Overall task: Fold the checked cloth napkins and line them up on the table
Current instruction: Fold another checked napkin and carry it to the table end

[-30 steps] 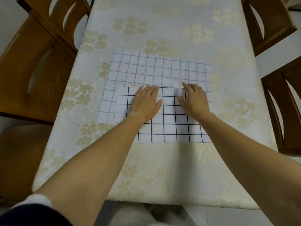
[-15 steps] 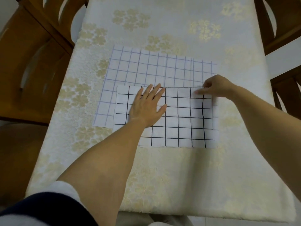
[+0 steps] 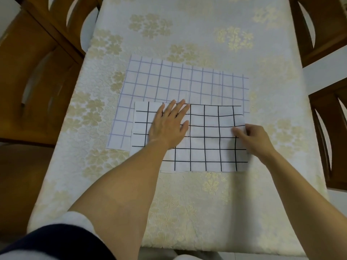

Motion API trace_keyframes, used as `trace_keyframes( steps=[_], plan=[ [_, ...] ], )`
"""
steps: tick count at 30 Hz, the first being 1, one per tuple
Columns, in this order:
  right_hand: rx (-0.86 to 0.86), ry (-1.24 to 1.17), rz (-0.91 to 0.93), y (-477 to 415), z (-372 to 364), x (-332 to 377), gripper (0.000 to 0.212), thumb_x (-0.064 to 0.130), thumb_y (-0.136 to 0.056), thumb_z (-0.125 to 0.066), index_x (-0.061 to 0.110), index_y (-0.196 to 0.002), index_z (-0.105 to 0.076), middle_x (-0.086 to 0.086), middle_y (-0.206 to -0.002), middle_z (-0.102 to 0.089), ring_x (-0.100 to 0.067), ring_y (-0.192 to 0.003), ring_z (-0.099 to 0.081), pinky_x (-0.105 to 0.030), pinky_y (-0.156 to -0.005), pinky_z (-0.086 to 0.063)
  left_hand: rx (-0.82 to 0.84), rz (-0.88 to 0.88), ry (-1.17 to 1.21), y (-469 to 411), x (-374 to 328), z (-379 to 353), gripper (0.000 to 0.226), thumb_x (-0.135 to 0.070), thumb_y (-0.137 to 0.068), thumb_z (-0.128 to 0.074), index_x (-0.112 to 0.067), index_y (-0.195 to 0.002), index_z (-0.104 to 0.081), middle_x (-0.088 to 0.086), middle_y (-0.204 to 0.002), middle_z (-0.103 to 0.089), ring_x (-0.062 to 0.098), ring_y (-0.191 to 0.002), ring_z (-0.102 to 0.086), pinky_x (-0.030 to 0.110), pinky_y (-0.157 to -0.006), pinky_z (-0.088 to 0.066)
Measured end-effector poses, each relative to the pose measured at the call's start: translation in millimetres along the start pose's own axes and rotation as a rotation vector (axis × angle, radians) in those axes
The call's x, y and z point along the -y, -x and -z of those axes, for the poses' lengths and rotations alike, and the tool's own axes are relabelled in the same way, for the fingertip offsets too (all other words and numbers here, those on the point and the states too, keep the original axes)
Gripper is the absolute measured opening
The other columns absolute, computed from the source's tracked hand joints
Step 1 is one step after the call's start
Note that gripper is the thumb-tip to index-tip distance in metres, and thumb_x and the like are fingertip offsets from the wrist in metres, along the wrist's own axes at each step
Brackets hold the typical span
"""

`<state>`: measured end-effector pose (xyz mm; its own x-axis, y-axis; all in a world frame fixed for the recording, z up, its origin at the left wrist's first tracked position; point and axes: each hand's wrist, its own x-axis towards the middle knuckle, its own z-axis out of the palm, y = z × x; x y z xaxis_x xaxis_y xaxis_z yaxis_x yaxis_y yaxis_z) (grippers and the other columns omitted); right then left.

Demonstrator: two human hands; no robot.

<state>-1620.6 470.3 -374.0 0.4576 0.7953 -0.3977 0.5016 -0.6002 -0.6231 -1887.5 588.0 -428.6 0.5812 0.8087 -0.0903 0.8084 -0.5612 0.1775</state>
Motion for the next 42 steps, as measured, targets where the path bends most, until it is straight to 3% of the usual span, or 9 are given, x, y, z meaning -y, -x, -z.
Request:
trace_keyframes(
  steps=[6, 11, 16, 21, 26, 30, 33, 37, 42],
  plan=[
    [-0.189, 0.017, 0.078, 26.3, -2.2, 23.6, 0.050, 0.045, -0.097, -0.054, -0.003, -0.086, -0.058, -0.026, -0.080, -0.064, -0.030, -0.062, -0.050, -0.037, -0.057, -0.041, -0.011, 0.009, 0.022, 0.6, 0.1, -0.2, 0.064, -0.052, -0.105, -0.016, -0.030, -0.163, 0.001, -0.008, -0.171, 0.003, 0.016, -0.158, 0.003, 0.046, -0.127, -0.002],
    [-0.124, -0.102, -0.018, 59.0, -4.8, 20.3, 0.044, 0.049, -0.093, -0.059, 0.006, -0.086, -0.068, -0.016, -0.082, -0.070, -0.023, -0.072, -0.062, -0.035, -0.064, -0.047, -0.009, 0.020, 0.036, 1.6, 0.9, -0.6, 0.066, -0.053, -0.105, -0.017, -0.029, -0.163, 0.001, -0.008, -0.171, 0.004, 0.016, -0.157, 0.003, 0.046, -0.127, 0.000],
    [-0.183, -0.053, 0.045, 81.8, -9.2, 23.6, 0.046, 0.034, -0.100, -0.055, -0.002, -0.072, -0.055, -0.002, -0.053, -0.040, -0.016, -0.054, -0.038, -0.034, -0.050, -0.036, -0.007, 0.008, 0.029, -0.1, 0.2, -1.7, 0.065, -0.053, -0.105, -0.016, -0.029, -0.163, 0.001, -0.008, -0.171, 0.005, 0.016, -0.157, 0.004, 0.046, -0.127, 0.000],
    [-0.223, -0.076, 0.133, 97.0, -9.2, 49.7, 0.049, 0.028, -0.106, -0.048, -0.004, -0.069, -0.042, -0.001, -0.057, -0.028, -0.012, -0.054, -0.023, -0.032, -0.055, -0.019, 0.057, -0.017, 0.050, -0.9, 1.7, 4.1, 0.064, -0.051, -0.107, -0.017, -0.028, -0.163, 0.003, -0.008, -0.170, 0.009, 0.017, -0.157, 0.009, 0.045, -0.127, 0.006],
    [-0.279, -0.078, 0.186, 109.3, -12.2, 77.3, 0.049, 0.029, -0.106, -0.046, 0.008, -0.064, -0.033, 0.002, -0.056, -0.025, -0.010, -0.052, -0.021, -0.025, -0.049, -0.017, 0.081, 0.138, 0.737, -10.6, 10.2, 36.7, 0.051, -0.039, -0.110, -0.036, -0.027, -0.159, -0.030, -0.006, -0.170, -0.013, 0.017, -0.157, 0.002, 0.041, -0.128, 0.002],
    [-0.376, 0.156, 0.267, 119.8, -24.5, 104.9, 0.047, 0.028, -0.105, -0.045, 0.021, -0.060, -0.034, 0.006, -0.046, -0.029, -0.014, -0.043, -0.028, -0.030, -0.046, -0.024, -0.121, 0.296, 0.977, 2.7, 20.8, 79.2, 0.039, -0.031, -0.109, -0.043, -0.023, -0.146, -0.053, -0.001, -0.153, -0.049, 0.018, -0.140, -0.043, 0.033, -0.117, -0.034],
    [-0.407, 0.321, 0.308, 123.5, -42.2, 126.2, 0.034, 0.032, -0.105, -0.041, 0.022, -0.074, -0.052, 0.005, -0.048, -0.037, -0.023, -0.048, -0.041, -0.030, -0.050, -0.030, -0.020, 0.283, 1.096, 16.7, 33.1, 100.9, 0.040, -0.038, -0.108, -0.044, -0.018, -0.140, -0.059, -0.002, -0.138, -0.063, 0.015, -0.127, -0.058, 0.036, -0.114, -0.043],
    [-0.380, 0.410, 0.354, 129.4, -76.2, 163.1, 0.032, 0.036, -0.105, -0.040, 0.027, -0.120, -0.067, 0.004, -0.077, -0.045, -0.021, -0.059, -0.046, -0.034, -0.057, -0.040, 0.080, 0.368, 1.374, 36.8, 44.7, 120.5, 0.057, -0.056, -0.106, -0.036, -0.015, -0.139, -0.059, 0.000, -0.136, -0.065, 0.019, -0.118, -0.066, 0.039, -0.109, -0.048],
    [-0.285, 0.434, 0.335, 127.5, -121.1, 196.1, 0.035, 0.039, -0.108, -0.032, 0.026, -0.116, -0.063, 0.004, -0.086, -0.045, -0.019, -0.062, -0.051, -0.038, -0.062, -0.050, 0.232, 0.472, 1.583, 50.4, 60.3, 134.0, 0.071, -0.073, -0.094, -0.044, -0.017, -0.133, -0.062, 0.001, -0.126, -0.069, 0.019, -0.104, -0.073, 0.041, -0.090, -0.061]
  ],
)
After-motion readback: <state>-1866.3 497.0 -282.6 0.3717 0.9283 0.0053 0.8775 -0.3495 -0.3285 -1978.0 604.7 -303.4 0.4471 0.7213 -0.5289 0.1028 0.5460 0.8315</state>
